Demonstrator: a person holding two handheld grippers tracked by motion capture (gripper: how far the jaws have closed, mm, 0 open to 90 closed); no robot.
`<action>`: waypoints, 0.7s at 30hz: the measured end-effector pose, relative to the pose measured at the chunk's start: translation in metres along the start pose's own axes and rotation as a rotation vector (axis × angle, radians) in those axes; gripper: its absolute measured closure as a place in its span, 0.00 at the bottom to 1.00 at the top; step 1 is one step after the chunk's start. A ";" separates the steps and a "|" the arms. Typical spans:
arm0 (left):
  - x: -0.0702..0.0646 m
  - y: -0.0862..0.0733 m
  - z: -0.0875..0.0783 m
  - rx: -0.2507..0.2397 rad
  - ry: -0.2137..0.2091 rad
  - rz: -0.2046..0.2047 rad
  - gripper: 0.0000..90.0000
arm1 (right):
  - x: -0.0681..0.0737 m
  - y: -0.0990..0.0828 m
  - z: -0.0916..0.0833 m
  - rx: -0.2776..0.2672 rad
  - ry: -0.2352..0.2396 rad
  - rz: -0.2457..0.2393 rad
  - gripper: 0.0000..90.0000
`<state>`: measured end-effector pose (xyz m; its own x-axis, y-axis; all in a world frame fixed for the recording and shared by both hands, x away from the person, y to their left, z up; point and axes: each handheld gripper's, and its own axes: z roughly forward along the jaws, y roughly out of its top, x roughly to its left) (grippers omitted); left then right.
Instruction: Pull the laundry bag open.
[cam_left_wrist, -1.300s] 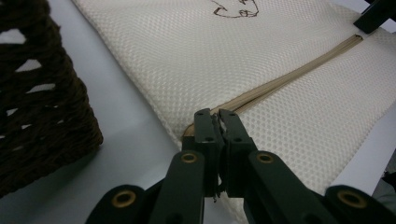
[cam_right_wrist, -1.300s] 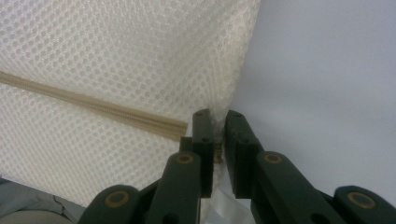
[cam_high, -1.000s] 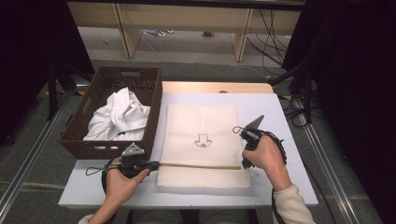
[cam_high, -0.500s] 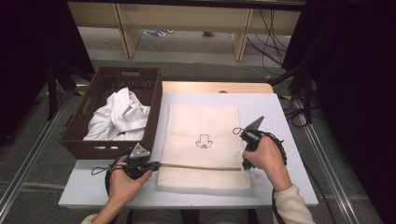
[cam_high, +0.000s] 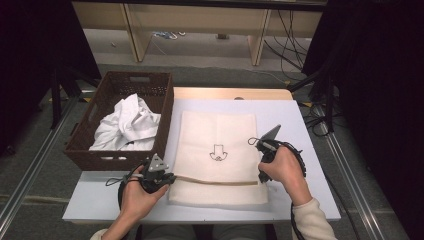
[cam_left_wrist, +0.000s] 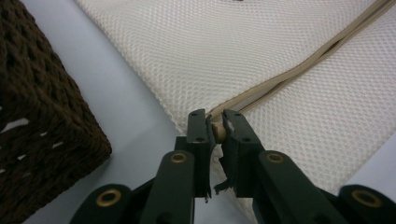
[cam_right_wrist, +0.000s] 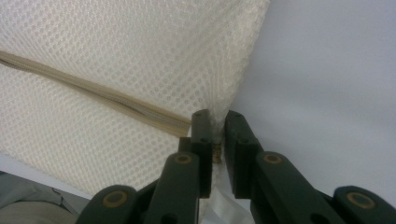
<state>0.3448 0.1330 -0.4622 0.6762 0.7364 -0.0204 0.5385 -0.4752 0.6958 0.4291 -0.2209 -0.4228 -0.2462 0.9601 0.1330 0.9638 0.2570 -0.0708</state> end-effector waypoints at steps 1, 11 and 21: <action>-0.002 0.001 0.000 0.005 -0.004 0.017 0.84 | 0.001 0.000 0.000 -0.006 0.008 0.018 0.93; -0.017 0.005 0.005 -0.063 -0.083 0.090 0.44 | -0.004 -0.001 0.001 -0.030 0.021 0.005 0.86; 0.004 -0.022 -0.009 0.007 -0.027 -0.040 0.41 | -0.013 -0.007 -0.002 -0.082 0.054 0.027 0.72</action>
<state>0.3309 0.1503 -0.4714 0.6676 0.7415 -0.0672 0.5688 -0.4497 0.6887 0.4260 -0.2355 -0.4225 -0.2167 0.9584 0.1858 0.9756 0.2194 0.0062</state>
